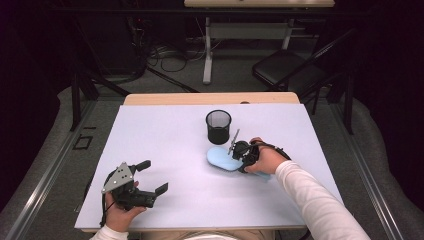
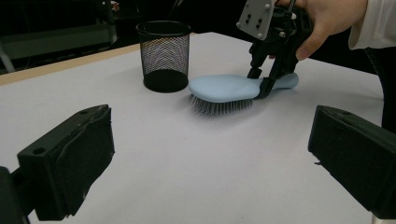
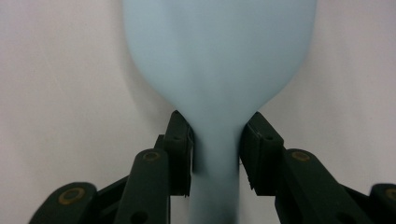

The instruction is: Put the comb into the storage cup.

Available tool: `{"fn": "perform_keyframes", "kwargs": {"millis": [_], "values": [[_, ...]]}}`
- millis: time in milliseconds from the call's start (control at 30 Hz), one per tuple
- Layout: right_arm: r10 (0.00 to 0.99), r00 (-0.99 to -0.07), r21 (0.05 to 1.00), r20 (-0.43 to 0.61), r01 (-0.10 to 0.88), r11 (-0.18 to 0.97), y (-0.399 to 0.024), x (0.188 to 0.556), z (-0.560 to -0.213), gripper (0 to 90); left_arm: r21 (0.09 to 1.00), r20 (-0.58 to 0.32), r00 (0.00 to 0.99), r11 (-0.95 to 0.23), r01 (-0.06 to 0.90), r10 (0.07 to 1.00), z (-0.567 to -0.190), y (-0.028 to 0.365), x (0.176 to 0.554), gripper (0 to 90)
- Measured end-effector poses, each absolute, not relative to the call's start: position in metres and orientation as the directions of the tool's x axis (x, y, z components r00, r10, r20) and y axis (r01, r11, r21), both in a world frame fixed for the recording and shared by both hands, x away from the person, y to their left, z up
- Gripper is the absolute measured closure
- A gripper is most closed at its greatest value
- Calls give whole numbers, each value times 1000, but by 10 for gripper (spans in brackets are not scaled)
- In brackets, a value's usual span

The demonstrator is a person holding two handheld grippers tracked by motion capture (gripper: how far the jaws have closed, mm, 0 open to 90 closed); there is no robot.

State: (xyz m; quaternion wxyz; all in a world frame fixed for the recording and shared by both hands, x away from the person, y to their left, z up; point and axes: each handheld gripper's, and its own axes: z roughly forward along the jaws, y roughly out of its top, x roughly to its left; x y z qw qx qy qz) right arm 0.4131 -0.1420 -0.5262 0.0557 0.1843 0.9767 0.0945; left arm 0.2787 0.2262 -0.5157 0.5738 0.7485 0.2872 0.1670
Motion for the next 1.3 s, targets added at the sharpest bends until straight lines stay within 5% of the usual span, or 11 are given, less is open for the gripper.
{"fn": "perform_keyframes", "kwargs": {"millis": [1300], "values": [[382, -923, 278, -51, 354, 893, -153, 410, -528, 695, 954, -81, 776, -177, 241, 625, -516, 227, 279, 3]]}}
